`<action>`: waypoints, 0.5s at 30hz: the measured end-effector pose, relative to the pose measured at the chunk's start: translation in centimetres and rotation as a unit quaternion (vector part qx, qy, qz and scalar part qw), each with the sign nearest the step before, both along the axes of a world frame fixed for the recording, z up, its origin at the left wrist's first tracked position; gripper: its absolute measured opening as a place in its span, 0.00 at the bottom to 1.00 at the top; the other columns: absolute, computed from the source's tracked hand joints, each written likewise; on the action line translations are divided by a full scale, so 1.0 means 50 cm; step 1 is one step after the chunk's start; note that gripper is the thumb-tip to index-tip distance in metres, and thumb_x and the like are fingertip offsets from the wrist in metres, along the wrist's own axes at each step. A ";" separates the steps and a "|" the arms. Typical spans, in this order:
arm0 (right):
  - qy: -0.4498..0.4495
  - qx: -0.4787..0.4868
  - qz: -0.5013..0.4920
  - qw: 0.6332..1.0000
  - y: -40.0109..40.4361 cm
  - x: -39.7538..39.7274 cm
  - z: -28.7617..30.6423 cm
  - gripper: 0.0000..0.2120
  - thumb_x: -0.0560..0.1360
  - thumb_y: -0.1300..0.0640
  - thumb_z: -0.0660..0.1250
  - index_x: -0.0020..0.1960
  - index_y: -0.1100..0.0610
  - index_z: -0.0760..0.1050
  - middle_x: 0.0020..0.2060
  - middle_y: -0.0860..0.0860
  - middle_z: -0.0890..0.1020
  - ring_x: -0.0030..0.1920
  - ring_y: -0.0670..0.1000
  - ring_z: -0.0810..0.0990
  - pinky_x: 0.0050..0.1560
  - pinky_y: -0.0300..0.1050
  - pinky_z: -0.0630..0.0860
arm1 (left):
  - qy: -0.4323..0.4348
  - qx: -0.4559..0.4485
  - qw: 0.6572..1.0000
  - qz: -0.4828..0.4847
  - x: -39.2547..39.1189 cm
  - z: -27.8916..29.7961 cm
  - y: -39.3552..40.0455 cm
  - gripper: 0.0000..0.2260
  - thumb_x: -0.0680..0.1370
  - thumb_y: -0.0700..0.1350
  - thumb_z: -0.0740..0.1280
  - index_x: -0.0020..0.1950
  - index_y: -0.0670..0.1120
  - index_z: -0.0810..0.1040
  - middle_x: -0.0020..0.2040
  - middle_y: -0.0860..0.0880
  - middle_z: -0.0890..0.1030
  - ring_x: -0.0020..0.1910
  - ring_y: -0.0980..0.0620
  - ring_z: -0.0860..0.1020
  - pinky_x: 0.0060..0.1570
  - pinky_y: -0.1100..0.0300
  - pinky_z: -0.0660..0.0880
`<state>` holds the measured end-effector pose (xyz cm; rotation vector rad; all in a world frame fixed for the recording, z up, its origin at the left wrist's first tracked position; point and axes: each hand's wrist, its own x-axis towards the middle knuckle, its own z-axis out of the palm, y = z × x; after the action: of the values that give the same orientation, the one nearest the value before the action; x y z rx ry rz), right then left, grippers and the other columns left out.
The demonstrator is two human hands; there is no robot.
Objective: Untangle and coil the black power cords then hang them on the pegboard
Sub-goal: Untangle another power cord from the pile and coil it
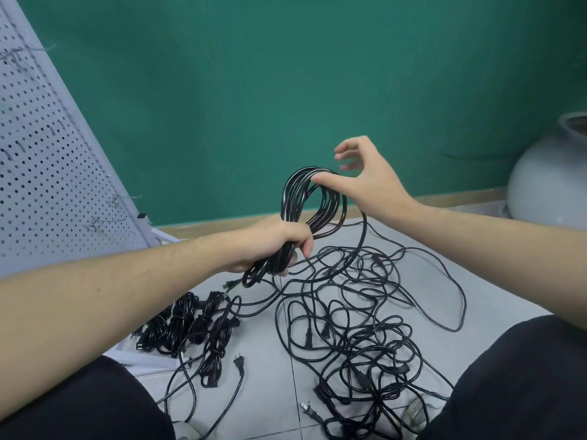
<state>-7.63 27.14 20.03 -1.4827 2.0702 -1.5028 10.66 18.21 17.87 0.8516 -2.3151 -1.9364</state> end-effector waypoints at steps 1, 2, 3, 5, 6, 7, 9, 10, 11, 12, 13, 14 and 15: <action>-0.055 0.031 0.008 0.998 0.000 0.003 -0.001 0.27 0.68 0.37 0.77 0.60 0.47 0.73 0.53 0.46 0.83 0.55 0.45 0.81 0.60 0.41 0.75 | 0.008 0.003 1.000 -0.004 -0.001 0.002 0.003 0.10 0.59 0.49 0.69 0.34 0.44 0.76 0.45 0.40 0.70 0.29 0.51 0.68 0.30 0.61 0.71; -0.110 0.054 0.024 0.992 0.000 0.008 -0.004 0.28 0.68 0.37 0.77 0.62 0.47 0.73 0.51 0.48 0.85 0.54 0.47 0.83 0.61 0.47 0.78 | 0.013 0.004 1.000 -0.008 -0.002 0.003 0.007 0.09 0.58 0.49 0.68 0.32 0.45 0.77 0.47 0.40 0.71 0.30 0.50 0.68 0.30 0.61 0.71; -0.163 0.061 0.043 0.984 -0.001 0.012 -0.006 0.28 0.69 0.38 0.77 0.63 0.48 0.73 0.48 0.50 0.87 0.52 0.51 0.85 0.61 0.52 0.79 | 0.014 0.006 1.000 -0.010 -0.001 0.003 0.011 0.07 0.59 0.49 0.68 0.31 0.46 0.77 0.49 0.38 0.71 0.30 0.50 0.68 0.30 0.61 0.71; -0.274 0.036 0.078 0.958 -0.005 0.022 -0.003 0.28 0.70 0.47 0.79 0.65 0.50 0.73 0.44 0.54 0.87 0.46 0.55 0.86 0.57 0.55 0.82 | 0.018 0.003 1.000 0.001 0.001 0.003 0.017 0.04 0.61 0.46 0.67 0.29 0.46 0.77 0.48 0.36 0.74 0.30 0.50 0.69 0.30 0.61 0.71; -0.317 0.026 0.089 0.944 -0.006 0.028 0.002 0.28 0.70 0.51 0.79 0.66 0.51 0.72 0.44 0.55 0.86 0.43 0.55 0.86 0.54 0.54 0.82 | 0.023 -0.006 1.000 0.008 0.002 0.001 0.018 0.04 0.62 0.45 0.66 0.29 0.45 0.76 0.46 0.36 0.75 0.28 0.50 0.70 0.28 0.62 0.70; -0.345 0.022 0.095 0.933 -0.008 0.035 0.008 0.28 0.71 0.53 0.79 0.67 0.51 0.72 0.44 0.55 0.83 0.41 0.55 0.86 0.52 0.53 0.82 | 0.030 -0.020 0.999 0.010 0.002 0.000 0.019 0.04 0.63 0.44 0.64 0.29 0.45 0.76 0.43 0.38 0.76 0.27 0.50 0.71 0.27 0.63 0.69; -0.376 0.018 0.100 0.921 -0.012 0.047 0.015 0.27 0.72 0.55 0.78 0.68 0.50 0.71 0.44 0.54 0.78 0.34 0.53 0.82 0.53 0.55 0.81 | 0.047 -0.053 0.997 0.006 -0.002 0.000 0.021 0.05 0.64 0.44 0.63 0.30 0.45 0.76 0.34 0.45 0.73 0.27 0.50 0.71 0.26 0.63 0.67; -0.385 0.010 0.098 0.918 -0.015 0.050 0.015 0.27 0.72 0.55 0.78 0.68 0.50 0.72 0.42 0.52 0.77 0.31 0.51 0.79 0.51 0.56 0.81 | 0.059 -0.062 0.996 0.004 -0.003 0.001 0.023 0.06 0.64 0.45 0.63 0.30 0.46 0.77 0.31 0.47 0.70 0.27 0.51 0.69 0.25 0.63 0.66; -0.392 -0.002 0.097 0.915 -0.018 0.055 0.016 0.26 0.73 0.56 0.77 0.67 0.51 0.72 0.39 0.51 0.76 0.28 0.49 0.75 0.46 0.54 0.81 | 0.067 -0.061 0.996 0.002 -0.004 0.002 0.024 0.06 0.64 0.45 0.62 0.30 0.47 0.79 0.29 0.49 0.69 0.27 0.52 0.67 0.25 0.63 0.65; -0.395 -0.013 0.096 0.913 -0.021 0.059 0.018 0.25 0.73 0.56 0.77 0.67 0.51 0.73 0.35 0.48 0.76 0.27 0.48 0.70 0.38 0.50 0.80 | 0.068 -0.044 0.997 -0.001 -0.005 0.005 0.027 0.08 0.64 0.45 0.62 0.31 0.47 0.80 0.28 0.51 0.68 0.27 0.52 0.66 0.25 0.63 0.64; -0.398 -0.025 0.096 0.912 -0.024 0.063 0.019 0.23 0.73 0.56 0.77 0.66 0.50 0.74 0.30 0.45 0.75 0.26 0.47 0.66 0.32 0.46 0.75 | 0.062 -0.018 0.998 -0.004 -0.005 0.006 0.028 0.09 0.64 0.44 0.61 0.31 0.48 0.81 0.28 0.50 0.68 0.26 0.52 0.66 0.25 0.63 0.64; -0.402 -0.035 0.098 0.910 -0.025 0.066 0.021 0.21 0.74 0.57 0.76 0.65 0.50 0.75 0.27 0.43 0.73 0.26 0.47 0.62 0.29 0.42 0.70 | 0.057 0.010 0.998 -0.008 -0.004 0.011 0.032 0.10 0.64 0.44 0.60 0.32 0.48 0.82 0.28 0.49 0.69 0.26 0.51 0.65 0.26 0.62 0.65; -0.408 -0.043 0.099 0.907 -0.026 0.068 0.022 0.20 0.74 0.57 0.76 0.64 0.50 0.75 0.26 0.42 0.73 0.26 0.47 0.60 0.27 0.40 0.66 | 0.056 0.034 0.998 -0.008 -0.004 0.013 0.035 0.12 0.64 0.43 0.59 0.33 0.47 0.82 0.30 0.46 0.71 0.25 0.51 0.66 0.26 0.62 0.65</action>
<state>-4.26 25.81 21.12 -0.8098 1.3250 -1.7311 10.46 19.98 18.54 0.7107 -2.2141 -2.0238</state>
